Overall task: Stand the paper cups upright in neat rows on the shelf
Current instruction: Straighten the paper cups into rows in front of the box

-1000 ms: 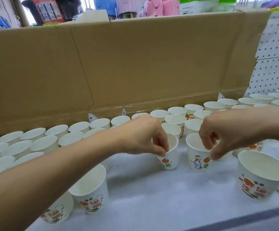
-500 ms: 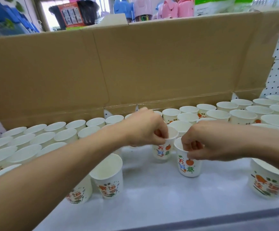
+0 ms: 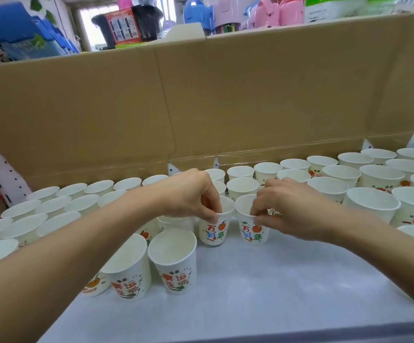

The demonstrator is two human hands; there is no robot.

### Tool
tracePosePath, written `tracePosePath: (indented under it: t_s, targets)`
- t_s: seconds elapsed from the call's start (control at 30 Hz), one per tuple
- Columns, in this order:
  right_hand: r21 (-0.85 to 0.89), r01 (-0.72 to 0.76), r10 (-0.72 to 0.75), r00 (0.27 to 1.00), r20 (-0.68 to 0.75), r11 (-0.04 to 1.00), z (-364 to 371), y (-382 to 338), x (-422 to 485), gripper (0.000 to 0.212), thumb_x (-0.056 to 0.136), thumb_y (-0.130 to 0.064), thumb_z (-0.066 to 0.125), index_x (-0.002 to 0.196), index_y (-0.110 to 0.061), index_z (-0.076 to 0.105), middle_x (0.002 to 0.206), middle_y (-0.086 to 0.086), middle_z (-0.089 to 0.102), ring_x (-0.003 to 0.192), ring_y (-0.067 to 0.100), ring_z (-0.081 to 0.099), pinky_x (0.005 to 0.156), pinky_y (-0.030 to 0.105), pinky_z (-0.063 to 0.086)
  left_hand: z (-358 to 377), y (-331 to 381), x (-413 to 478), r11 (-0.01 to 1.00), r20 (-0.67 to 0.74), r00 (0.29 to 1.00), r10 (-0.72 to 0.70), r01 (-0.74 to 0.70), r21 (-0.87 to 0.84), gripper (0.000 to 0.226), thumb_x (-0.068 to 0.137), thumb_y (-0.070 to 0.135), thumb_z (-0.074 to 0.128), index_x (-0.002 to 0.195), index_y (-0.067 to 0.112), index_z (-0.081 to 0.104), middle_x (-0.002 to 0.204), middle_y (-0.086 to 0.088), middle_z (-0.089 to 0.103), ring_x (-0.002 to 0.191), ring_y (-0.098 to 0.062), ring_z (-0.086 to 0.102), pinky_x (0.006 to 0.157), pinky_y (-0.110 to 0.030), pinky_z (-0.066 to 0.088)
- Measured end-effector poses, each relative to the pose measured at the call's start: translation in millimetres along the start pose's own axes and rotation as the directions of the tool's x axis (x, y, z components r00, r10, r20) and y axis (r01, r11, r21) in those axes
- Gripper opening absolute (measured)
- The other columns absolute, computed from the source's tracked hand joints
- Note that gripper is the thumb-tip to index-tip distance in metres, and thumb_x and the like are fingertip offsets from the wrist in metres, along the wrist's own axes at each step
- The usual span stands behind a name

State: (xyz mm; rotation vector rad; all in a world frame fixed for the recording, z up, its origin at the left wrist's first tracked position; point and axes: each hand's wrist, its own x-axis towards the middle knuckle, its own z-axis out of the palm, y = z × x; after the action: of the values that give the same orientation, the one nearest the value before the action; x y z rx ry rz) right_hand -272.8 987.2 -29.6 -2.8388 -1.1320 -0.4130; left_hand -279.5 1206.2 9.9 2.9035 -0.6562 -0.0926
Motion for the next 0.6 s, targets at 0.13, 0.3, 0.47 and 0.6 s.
tracePosePath:
  t_s: [0.13, 0.3, 0.47, 0.6]
  targets:
    - [0.025, -0.014, 0.015, 0.999, -0.029, 1.0, 4, 0, 1, 0.019, 0.094, -0.04, 0.054, 0.104, -0.033, 0.068, 0.097, -0.014, 0.061, 0.093, 0.008, 0.042, 0.074, 0.026, 0.035, 4, -2, -2, 1.0, -0.012, 1.0, -0.001, 0.001, -0.004, 0.011, 0.079, 0.028, 0.076, 0.091, 0.027, 0.077, 0.083, 0.016, 0.072, 0.07, 0.012, 0.06, 0.052, -0.002, 0.039]
    - [-0.023, -0.021, 0.019, 0.998, -0.054, 1.0, 5, -1, 0, 0.021, 0.094, -0.041, 0.052, 0.106, -0.033, 0.068, 0.102, -0.014, 0.062, 0.1, 0.012, 0.044, 0.079, 0.028, 0.038, 9, -5, -2, 0.999, 0.0, 1.0, 0.022, -0.022, -0.045, 0.012, 0.078, 0.027, 0.077, 0.09, 0.027, 0.076, 0.084, 0.016, 0.072, 0.075, 0.005, 0.065, 0.066, -0.016, 0.053]
    - [0.001, -0.047, 0.047, 0.995, -0.09, 0.999, 8, -2, -1, 0.022, 0.089, -0.046, 0.057, 0.105, -0.035, 0.066, 0.105, -0.016, 0.061, 0.101, 0.012, 0.043, 0.08, 0.028, 0.036, 6, -4, -9, 0.998, -0.036, 0.998, 0.046, -0.048, -0.049, 0.024, 0.072, 0.038, 0.081, 0.09, 0.026, 0.074, 0.087, 0.016, 0.071, 0.083, 0.001, 0.062, 0.067, -0.013, 0.046]
    - [0.132, -0.103, 0.125, 0.978, -0.166, 0.986, 15, -6, -7, 0.048, 0.081, -0.055, 0.063, 0.124, -0.035, 0.056, 0.125, -0.014, 0.053, 0.116, 0.01, 0.04, 0.09, 0.026, 0.033, 9, -6, -13, 0.999, -0.184, 0.983, -0.013, 0.02, 0.037, 0.051, 0.066, 0.063, 0.074, 0.104, 0.031, 0.063, 0.106, 0.016, 0.06, 0.101, -0.003, 0.053, 0.09, -0.027, 0.041]
